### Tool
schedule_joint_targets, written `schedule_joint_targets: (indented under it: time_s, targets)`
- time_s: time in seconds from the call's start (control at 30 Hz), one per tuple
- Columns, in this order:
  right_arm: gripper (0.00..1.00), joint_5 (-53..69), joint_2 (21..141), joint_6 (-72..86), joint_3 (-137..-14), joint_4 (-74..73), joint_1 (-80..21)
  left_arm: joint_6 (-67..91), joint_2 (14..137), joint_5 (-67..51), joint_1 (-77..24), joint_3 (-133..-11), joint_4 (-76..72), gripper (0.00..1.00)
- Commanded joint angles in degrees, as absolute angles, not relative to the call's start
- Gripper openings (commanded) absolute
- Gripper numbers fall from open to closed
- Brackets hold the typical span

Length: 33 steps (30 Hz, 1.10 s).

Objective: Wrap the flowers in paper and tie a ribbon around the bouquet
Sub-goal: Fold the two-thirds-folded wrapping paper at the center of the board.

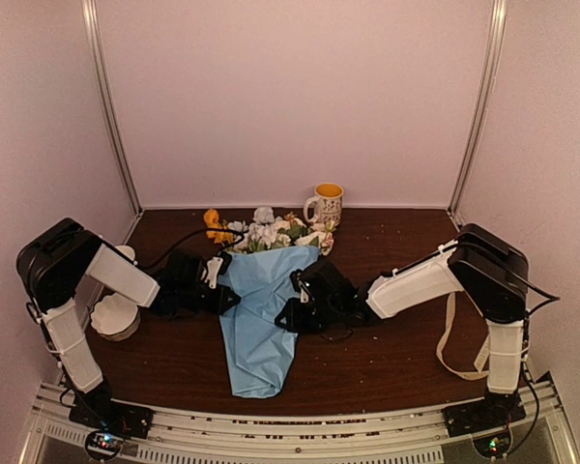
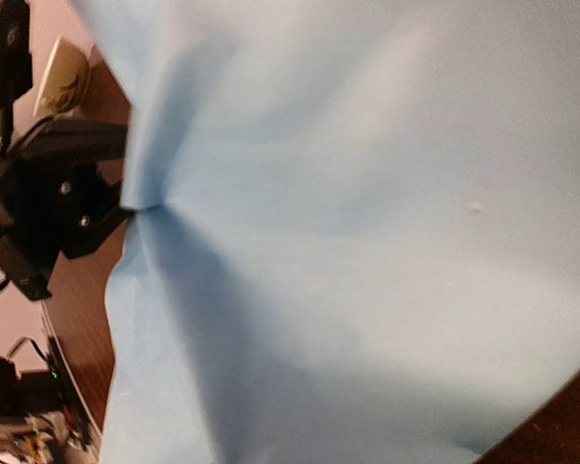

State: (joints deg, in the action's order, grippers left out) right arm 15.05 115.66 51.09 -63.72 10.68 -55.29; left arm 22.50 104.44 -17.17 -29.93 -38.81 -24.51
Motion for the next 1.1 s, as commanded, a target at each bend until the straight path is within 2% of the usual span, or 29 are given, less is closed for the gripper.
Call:
schedule_joint_targets:
  time_s: [0.0, 0.07, 0.1, 0.2, 0.3, 0.43, 0.47, 0.6, 0.67, 0.8, 0.93, 1.07]
  targets:
    - [0.08, 17.0, 116.2, 52.9, -63.7, 14.6, -55.0, 19.7, 104.7, -15.1, -29.1, -39.1, -9.2, 0.0]
    - [0.0, 17.0, 116.2, 52.9, -64.0, 14.3, -55.3, 18.9, 102.4, -16.3, -29.1, -40.1, -7.6, 0.0]
    - [0.0, 16.8, 116.0, 52.8, -64.1, 13.7, -55.3, 18.7, 101.3, -16.9, -29.1, -40.6, -6.8, 0.0]
    - [0.0, 14.7, 115.1, 52.2, -64.8, 11.5, -55.7, 19.5, 97.7, -17.9, -29.1, -41.6, -4.2, 0.31]
    - [0.0, 12.8, 114.3, 51.3, -65.6, 8.9, -56.1, 21.8, 92.4, -17.5, -29.1, -41.1, -1.3, 0.53]
    - [0.0, 10.8, 113.7, 51.1, -65.9, 7.4, -57.0, 25.6, 86.0, -13.4, -28.4, -38.2, 2.4, 0.71]
    - [0.0, 10.3, 113.6, 51.2, -66.0, 6.9, -57.2, 27.1, 84.9, -13.7, -28.1, -36.7, 2.2, 0.77]
    - [0.0, 8.6, 113.7, 51.2, -67.0, 5.1, -58.5, 30.5, 85.5, -18.2, -27.5, -33.4, -2.4, 0.88]
    - [0.0, 7.8, 113.7, 51.3, -67.4, 4.5, -59.0, 32.8, 87.7, -20.7, -27.4, -31.9, -6.2, 0.97]
    - [0.0, 6.7, 113.9, 52.0, -67.8, 4.2, -59.9, 36.8, 92.3, -25.7, -27.5, -30.9, -12.6, 0.98]
    - [0.0, 5.5, 113.9, 52.8, -67.8, 3.4, -60.4, 41.4, 92.2, -29.8, -27.5, -26.3, -25.1, 0.98]
    - [0.0, 4.9, 114.1, 53.5, -68.0, 3.3, -60.8, 42.6, 93.4, -31.4, -27.6, -25.2, -27.8, 0.96]
